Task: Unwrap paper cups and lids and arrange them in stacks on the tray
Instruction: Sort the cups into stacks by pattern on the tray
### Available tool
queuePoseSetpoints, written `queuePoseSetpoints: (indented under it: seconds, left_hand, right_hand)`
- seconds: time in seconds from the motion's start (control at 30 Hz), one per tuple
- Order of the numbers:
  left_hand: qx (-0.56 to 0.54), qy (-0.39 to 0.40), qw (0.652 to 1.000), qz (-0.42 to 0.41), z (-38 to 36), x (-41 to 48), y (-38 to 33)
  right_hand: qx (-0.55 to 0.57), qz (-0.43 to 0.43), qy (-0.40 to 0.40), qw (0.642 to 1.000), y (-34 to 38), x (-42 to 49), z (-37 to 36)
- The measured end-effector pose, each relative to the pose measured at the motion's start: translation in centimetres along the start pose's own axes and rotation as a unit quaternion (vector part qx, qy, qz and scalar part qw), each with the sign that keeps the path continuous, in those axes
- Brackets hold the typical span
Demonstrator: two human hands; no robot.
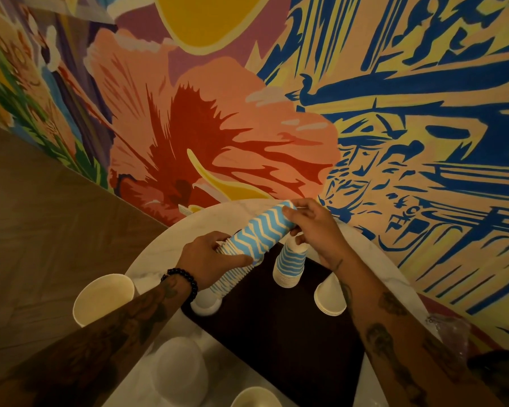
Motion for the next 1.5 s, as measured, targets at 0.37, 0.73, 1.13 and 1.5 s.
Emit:
queuePoseSetpoints:
  seconds: [0.37,0.73,1.13,1.5]
  left_hand:
    - [-0.020,-0.013,0.998,0.053,0.9,-0.1,1.6]
    - [-0.037,-0.021,0.998,0.041,1.4,-0.4,0.6]
    - [-0.024,-0.035,0.999,-0.001,1.3,-0.6,-1.2]
    - [0.011,-0.015,0.998,-0.056,0.9,-1.0,-2.2]
  right_hand:
    - [-0.284,0.149,-0.085,0.944,2.5,0.3,3.7]
    - [-0.401,0.061,-0.011,0.914,-4.6,0.1,2.9]
    - [-0.156,0.053,-0.032,0.986,-0.4,-0.7,0.8]
    - [-0.033,0.005,-0.012,0.999,-1.3,-1.1,-1.4]
Point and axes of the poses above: each hand's wrist, its own x-axis towards the middle knuckle, its own z-axis out of the back of the hand, y = z × x, the point moved 9 cm from there along x, towards the middle knuckle, and after that the axes turned 12 degrees about x, right-handed, at the moved point
